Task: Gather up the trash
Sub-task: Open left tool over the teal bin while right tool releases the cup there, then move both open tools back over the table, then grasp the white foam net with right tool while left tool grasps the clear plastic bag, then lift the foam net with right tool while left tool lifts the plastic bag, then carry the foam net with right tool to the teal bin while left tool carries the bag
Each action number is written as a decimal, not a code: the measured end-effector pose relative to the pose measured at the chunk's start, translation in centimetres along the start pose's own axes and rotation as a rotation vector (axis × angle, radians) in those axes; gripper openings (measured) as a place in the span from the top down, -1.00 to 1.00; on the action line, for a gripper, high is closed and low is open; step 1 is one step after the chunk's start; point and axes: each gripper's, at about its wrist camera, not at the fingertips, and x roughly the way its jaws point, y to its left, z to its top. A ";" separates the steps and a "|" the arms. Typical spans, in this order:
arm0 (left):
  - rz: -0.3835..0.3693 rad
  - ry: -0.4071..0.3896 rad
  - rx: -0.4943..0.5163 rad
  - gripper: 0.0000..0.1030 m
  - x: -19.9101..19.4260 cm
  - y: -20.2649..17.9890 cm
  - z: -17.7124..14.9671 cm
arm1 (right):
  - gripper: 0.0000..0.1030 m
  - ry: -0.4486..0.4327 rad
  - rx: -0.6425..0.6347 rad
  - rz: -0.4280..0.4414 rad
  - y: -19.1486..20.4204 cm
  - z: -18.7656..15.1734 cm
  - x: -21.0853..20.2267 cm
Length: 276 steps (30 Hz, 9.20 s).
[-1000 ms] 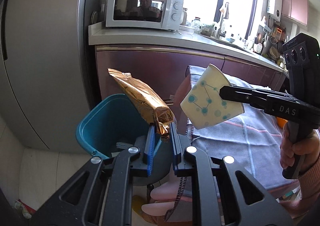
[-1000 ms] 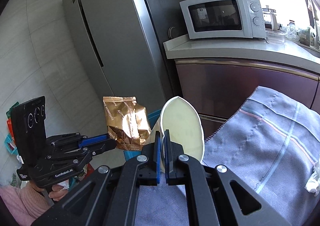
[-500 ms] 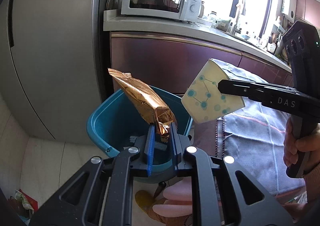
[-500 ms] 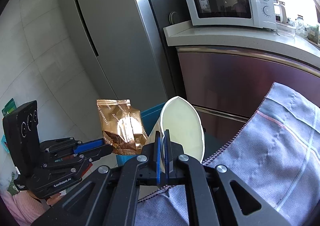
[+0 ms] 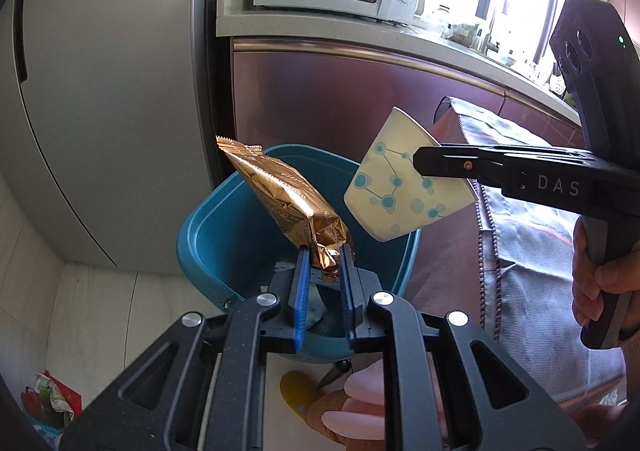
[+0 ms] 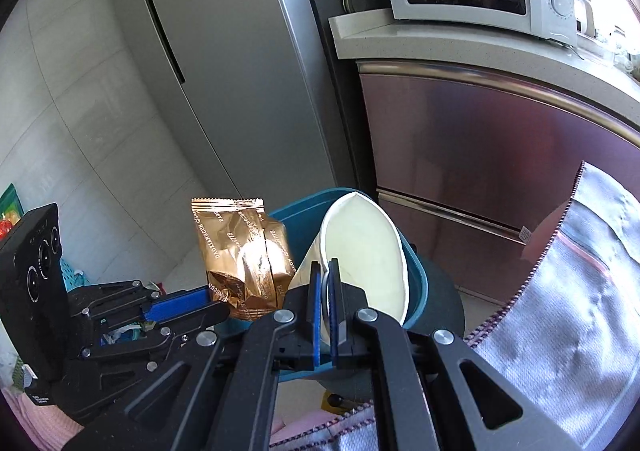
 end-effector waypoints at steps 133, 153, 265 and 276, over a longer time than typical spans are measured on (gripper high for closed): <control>-0.674 0.121 0.314 0.62 5.2 -38.8 5.0 | 0.78 -0.411 0.370 -0.456 -21.4 -19.6 -31.7; -0.591 0.006 0.284 0.63 -2.1 -28.7 4.0 | 0.78 -0.432 0.336 -0.312 -15.1 -18.9 -29.3; -0.219 -0.101 0.007 0.63 -8.1 -6.7 1.7 | 0.78 -0.239 0.105 0.027 -3.0 -8.8 -15.1; -0.188 -0.099 -0.012 0.63 -8.1 -6.3 1.5 | 0.78 -0.219 0.080 0.047 -2.0 -7.4 -13.6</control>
